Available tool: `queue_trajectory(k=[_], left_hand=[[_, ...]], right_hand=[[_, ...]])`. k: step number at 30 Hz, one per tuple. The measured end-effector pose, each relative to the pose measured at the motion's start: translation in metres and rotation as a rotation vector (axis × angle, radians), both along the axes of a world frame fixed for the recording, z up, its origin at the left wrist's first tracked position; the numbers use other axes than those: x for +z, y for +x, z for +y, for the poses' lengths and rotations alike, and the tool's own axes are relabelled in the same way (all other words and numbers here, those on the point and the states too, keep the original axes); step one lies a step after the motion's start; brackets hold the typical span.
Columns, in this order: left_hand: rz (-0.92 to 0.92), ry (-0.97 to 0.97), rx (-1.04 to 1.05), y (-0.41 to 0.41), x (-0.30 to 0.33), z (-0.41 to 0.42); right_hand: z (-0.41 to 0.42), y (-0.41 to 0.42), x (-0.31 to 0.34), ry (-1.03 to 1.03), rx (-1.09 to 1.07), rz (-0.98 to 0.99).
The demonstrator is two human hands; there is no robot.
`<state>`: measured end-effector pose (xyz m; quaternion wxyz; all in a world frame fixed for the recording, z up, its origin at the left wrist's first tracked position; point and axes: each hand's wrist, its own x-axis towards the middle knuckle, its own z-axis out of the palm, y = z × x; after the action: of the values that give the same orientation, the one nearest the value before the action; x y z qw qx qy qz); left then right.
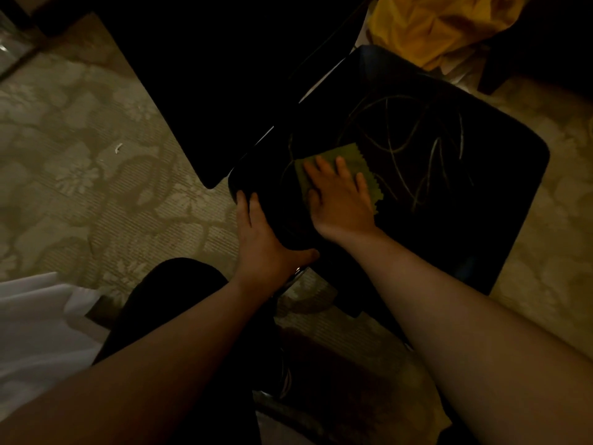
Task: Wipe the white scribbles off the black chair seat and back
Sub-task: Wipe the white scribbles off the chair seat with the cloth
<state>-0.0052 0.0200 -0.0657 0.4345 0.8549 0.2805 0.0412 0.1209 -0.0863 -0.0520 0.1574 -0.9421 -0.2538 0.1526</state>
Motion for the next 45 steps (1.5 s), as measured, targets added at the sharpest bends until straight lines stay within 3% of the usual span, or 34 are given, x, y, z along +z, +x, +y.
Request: queue_trajectory(k=[4, 11, 16, 23, 26, 34, 45], left_hand=[[-0.030, -0.036, -0.041, 0.003, 0.004, 0.005], [-0.022, -0.007, -0.081, 0.012, -0.007, 0.018], [0.027, -0.029, -0.057, 0.017, 0.002, 0.015], [0.095, 0.025, -0.116, 0.015, 0.005, 0.012], [0.123, 0.035, -0.136, 0.019, 0.006, 0.014], [0.152, 0.069, -0.171, 0.027, 0.002, 0.016], [0.094, 0.378, -0.390, 0.019, 0.003, -0.018]], right_hand=[[0.012, -0.003, 0.002, -0.024, 0.004, -0.014], [0.026, -0.008, 0.013, 0.003, 0.403, 0.029], [0.036, 0.010, 0.011, -0.013, 0.352, 0.008], [0.025, 0.045, -0.003, -0.030, 0.057, -0.037], [0.019, 0.046, -0.002, -0.064, 0.079, -0.031], [-0.021, 0.009, 0.006, 0.018, 0.422, 0.002], [-0.056, 0.028, 0.001, -0.082, 0.149, -0.037]])
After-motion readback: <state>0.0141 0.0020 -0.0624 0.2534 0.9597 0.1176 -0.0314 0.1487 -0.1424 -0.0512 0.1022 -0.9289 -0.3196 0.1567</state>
